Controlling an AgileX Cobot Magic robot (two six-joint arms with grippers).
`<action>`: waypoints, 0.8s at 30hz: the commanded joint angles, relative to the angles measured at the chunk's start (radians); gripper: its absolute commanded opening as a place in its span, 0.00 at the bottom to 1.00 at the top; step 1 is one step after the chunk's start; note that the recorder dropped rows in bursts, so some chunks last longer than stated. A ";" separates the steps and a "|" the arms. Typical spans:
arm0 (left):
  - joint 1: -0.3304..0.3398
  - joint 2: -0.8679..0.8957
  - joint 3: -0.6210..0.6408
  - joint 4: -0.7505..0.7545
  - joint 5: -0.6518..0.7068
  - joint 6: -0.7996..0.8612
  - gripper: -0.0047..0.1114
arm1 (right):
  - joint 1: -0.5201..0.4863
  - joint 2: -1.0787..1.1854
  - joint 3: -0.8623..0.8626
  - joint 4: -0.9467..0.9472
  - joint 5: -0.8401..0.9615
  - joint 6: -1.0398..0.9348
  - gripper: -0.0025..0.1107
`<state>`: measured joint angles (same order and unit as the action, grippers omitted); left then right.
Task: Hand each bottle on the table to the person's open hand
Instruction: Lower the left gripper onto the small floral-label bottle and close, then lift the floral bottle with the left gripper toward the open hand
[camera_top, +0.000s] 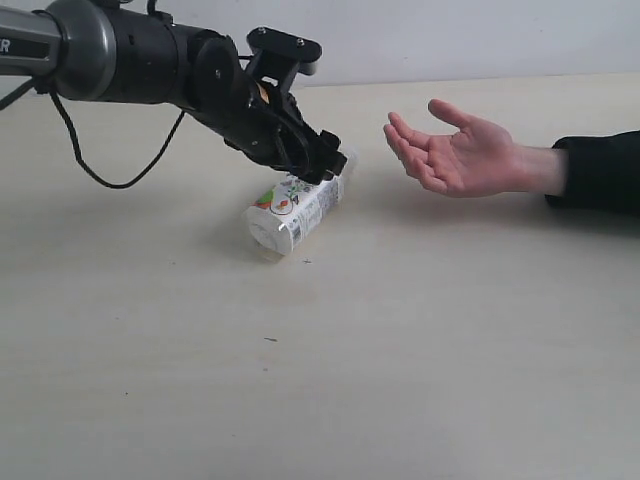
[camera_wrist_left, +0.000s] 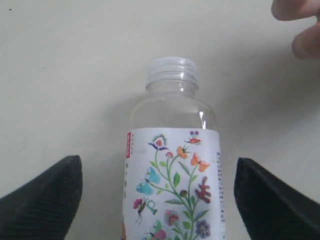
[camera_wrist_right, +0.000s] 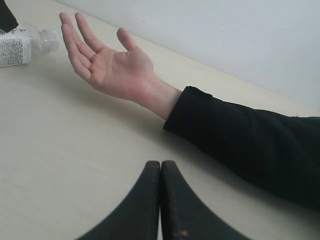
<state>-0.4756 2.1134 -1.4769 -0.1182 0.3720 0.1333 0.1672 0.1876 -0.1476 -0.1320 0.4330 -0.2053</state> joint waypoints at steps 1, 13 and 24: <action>0.002 0.027 -0.006 0.001 -0.004 -0.011 0.73 | -0.003 -0.004 0.003 0.001 -0.007 0.000 0.02; 0.002 0.067 -0.004 0.001 0.023 -0.011 0.72 | -0.003 -0.004 0.003 0.001 -0.007 0.000 0.02; 0.002 0.066 -0.004 -0.033 0.096 -0.011 0.27 | -0.003 -0.004 0.003 0.001 -0.007 0.000 0.02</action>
<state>-0.4756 2.1813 -1.4769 -0.1213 0.4305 0.1312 0.1672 0.1876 -0.1476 -0.1320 0.4330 -0.2053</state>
